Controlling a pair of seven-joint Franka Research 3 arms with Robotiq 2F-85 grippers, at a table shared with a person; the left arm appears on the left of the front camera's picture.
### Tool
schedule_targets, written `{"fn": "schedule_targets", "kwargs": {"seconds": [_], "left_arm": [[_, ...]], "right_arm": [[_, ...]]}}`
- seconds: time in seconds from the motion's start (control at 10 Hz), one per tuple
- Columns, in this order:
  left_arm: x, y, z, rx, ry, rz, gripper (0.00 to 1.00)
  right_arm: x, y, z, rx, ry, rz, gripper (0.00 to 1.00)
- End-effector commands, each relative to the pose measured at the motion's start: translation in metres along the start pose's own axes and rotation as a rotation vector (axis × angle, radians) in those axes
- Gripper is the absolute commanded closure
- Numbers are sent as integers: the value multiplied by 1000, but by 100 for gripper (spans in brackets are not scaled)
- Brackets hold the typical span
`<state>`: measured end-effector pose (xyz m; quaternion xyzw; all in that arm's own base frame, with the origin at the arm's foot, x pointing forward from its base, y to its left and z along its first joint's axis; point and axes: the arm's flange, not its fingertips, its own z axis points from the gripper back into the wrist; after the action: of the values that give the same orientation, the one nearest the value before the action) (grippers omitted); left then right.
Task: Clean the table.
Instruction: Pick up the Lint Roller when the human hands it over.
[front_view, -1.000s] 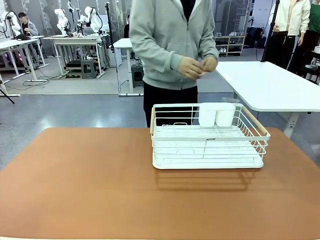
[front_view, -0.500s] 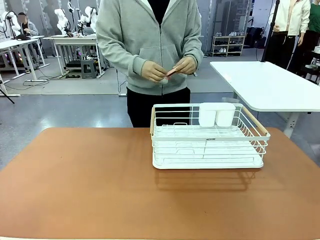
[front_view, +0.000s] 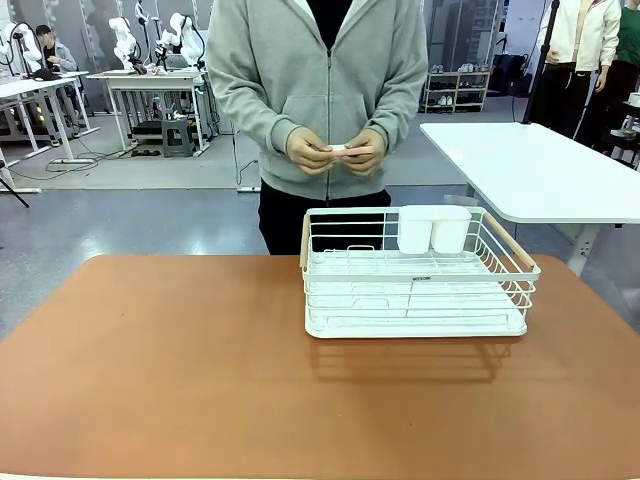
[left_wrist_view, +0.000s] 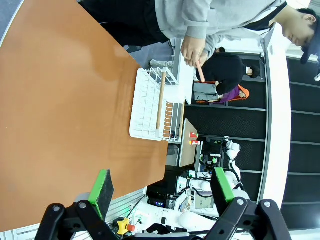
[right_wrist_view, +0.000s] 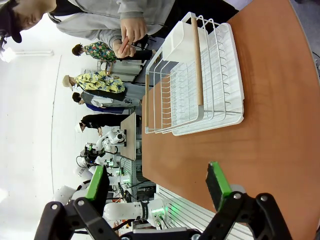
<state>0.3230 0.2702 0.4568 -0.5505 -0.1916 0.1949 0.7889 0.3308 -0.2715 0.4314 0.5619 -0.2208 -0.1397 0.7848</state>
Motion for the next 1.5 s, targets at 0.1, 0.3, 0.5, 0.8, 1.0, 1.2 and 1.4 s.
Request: {"fn": "schedule_targets", "kwargs": {"seconds": [0.1, 0.3, 0.5, 0.8, 1.0, 1.2, 1.4], "left_arm": [[-1, -1, 2, -11, 5, -5, 0], [-1, -1, 2, -11, 5, -5, 0], [-1, -1, 2, -11, 5, -5, 0], [-1, -1, 2, -11, 5, -5, 0], [-1, -1, 2, -11, 5, -5, 0], [-1, -1, 2, -11, 5, -5, 0], [-1, -1, 2, -11, 5, -5, 0]], "right_arm": [[0, 6, 0, 5, -4, -1, 0], [0, 6, 0, 5, -4, -1, 0], [0, 6, 0, 5, -4, -1, 0], [0, 6, 0, 5, -4, -1, 0], [0, 6, 0, 5, -4, -1, 0], [0, 6, 0, 5, -4, -1, 0], [0, 6, 0, 5, -4, -1, 0]]}}
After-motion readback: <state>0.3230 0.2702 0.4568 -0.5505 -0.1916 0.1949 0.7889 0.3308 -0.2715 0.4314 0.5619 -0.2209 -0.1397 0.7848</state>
